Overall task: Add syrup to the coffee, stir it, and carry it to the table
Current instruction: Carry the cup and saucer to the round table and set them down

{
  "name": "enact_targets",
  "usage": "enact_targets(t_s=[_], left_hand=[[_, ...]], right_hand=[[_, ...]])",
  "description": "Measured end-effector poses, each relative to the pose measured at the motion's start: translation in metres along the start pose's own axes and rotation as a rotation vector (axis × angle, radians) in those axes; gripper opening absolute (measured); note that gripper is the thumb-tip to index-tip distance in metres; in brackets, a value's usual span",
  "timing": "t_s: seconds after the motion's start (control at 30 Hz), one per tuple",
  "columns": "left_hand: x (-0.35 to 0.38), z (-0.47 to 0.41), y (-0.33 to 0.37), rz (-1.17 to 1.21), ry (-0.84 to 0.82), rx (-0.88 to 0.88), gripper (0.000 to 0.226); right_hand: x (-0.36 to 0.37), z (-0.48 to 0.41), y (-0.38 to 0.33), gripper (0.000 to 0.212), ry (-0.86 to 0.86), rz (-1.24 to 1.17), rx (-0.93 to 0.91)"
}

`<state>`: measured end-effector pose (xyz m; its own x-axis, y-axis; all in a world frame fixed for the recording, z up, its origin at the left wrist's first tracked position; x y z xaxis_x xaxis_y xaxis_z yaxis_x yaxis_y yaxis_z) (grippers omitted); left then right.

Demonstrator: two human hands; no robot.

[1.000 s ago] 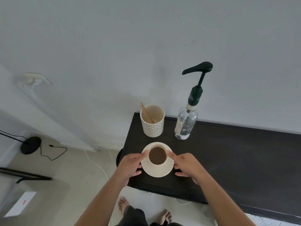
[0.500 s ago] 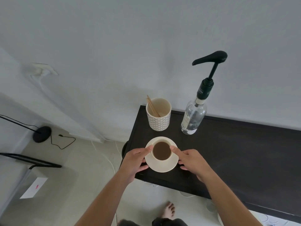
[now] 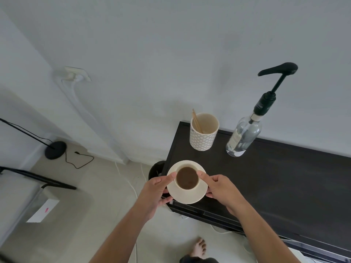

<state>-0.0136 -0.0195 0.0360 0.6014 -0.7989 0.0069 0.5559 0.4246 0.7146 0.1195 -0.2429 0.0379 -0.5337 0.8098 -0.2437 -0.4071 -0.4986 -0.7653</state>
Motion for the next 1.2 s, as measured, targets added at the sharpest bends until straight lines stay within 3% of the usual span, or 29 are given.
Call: enact_targets(t_s=[0.17, 0.4, 0.5, 0.8, 1.03, 1.2], left_hand=[[-0.041, 0.020, 0.004, 0.040, 0.026, 0.024, 0.055], [-0.121, 0.056, 0.004, 0.077, 0.052, 0.051, 0.064], [-0.157, 0.073, 0.003, 0.096, 0.071, 0.062, 0.057], [-0.274, 0.122, -0.016, 0.171, 0.170, 0.103, 0.063], [-0.361, 0.159, -0.044, 0.258, 0.287, 0.116, 0.034], [-0.417, 0.186, -0.070, 0.367, 0.373, 0.125, 0.064]], right_hand=[[0.040, 0.017, -0.016, 0.067, -0.039, 0.019, -0.029], [0.114, 0.044, -0.038, 0.062, -0.110, 0.040, -0.070], [0.151, 0.058, -0.049, 0.060, -0.151, 0.046, -0.092], [0.268, 0.095, -0.070, 0.080, -0.315, 0.076, -0.152], [0.362, 0.123, -0.086, 0.100, -0.418, 0.137, -0.191], [0.426, 0.148, -0.096, 0.091, -0.516, 0.204, -0.227]])
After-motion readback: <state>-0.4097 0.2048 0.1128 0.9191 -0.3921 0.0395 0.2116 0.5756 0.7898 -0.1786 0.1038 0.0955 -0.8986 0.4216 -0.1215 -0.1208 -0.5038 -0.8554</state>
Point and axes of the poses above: each hand's wrist, its own z-axis away from the middle knuckle, its own x-axis out of the palm, y = z × x, the point moved 7 cm from there along -z, towards the middle knuckle, and after that the axes turned 6 degrees about y, right-handed, at the moved point
